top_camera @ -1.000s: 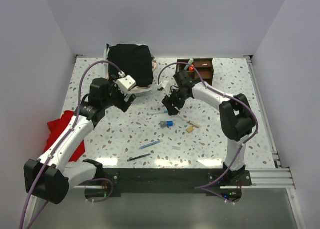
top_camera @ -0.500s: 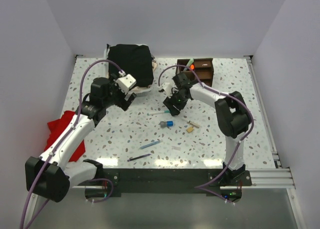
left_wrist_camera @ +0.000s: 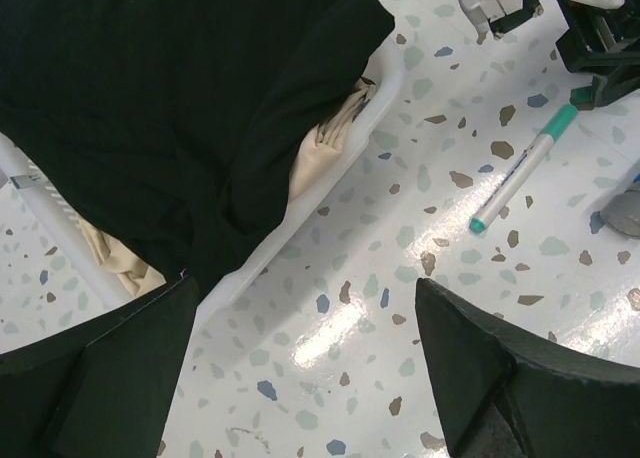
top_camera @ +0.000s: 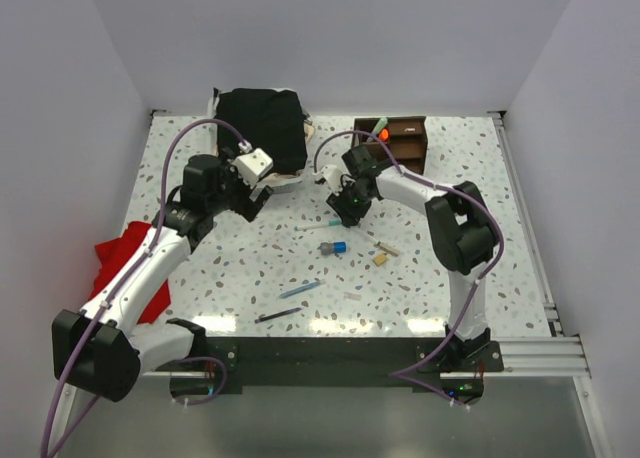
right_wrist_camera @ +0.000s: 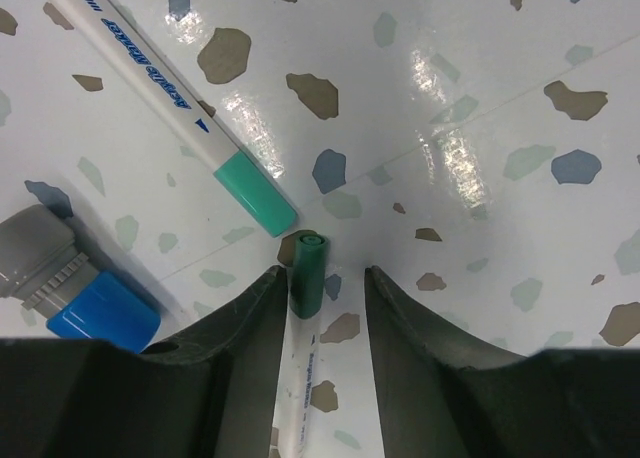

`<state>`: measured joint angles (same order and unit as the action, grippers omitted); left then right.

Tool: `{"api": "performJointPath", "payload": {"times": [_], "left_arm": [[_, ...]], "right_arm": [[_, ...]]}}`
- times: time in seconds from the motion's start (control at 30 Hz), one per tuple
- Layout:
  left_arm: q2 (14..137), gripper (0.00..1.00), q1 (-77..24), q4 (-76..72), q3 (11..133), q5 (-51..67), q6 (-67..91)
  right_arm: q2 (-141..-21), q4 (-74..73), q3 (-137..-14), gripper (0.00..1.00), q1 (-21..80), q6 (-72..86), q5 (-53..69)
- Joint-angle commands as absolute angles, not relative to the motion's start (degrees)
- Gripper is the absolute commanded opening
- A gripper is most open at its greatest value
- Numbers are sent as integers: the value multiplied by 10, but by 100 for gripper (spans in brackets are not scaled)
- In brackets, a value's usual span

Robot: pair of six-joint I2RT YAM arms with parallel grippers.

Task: Sort the stationery into containers
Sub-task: Pick up the pen from the center of the board.

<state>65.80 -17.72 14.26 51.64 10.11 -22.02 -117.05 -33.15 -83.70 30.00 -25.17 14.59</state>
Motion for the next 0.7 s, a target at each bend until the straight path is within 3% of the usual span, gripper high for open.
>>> {"api": "performJointPath", "payload": {"times": [0.0,0.2,0.33,0.37,0.5,0.67], "left_arm": [[658,95,-178,117,526,98,-224],[657,95,-178,114,525,97,-226],[657,95,-178,113,523,97,-228],[657,95,-178,113,522,97,-227],[660,95,-178,109,526,104,-229],[665,95,-178,102,533,114,-243]], "right_arm": [[-1184,-332,-828,37,321,-257,123],[-1189,-333,-805,25,343,-241,91],[-1180,-335,-802,2,345,-235,87],[-1172,-338,-805,0,344,-239,87],[-1141,-386,-860,0,332,-257,90],[-1114,-443,-997,0,273,-221,203]]}}
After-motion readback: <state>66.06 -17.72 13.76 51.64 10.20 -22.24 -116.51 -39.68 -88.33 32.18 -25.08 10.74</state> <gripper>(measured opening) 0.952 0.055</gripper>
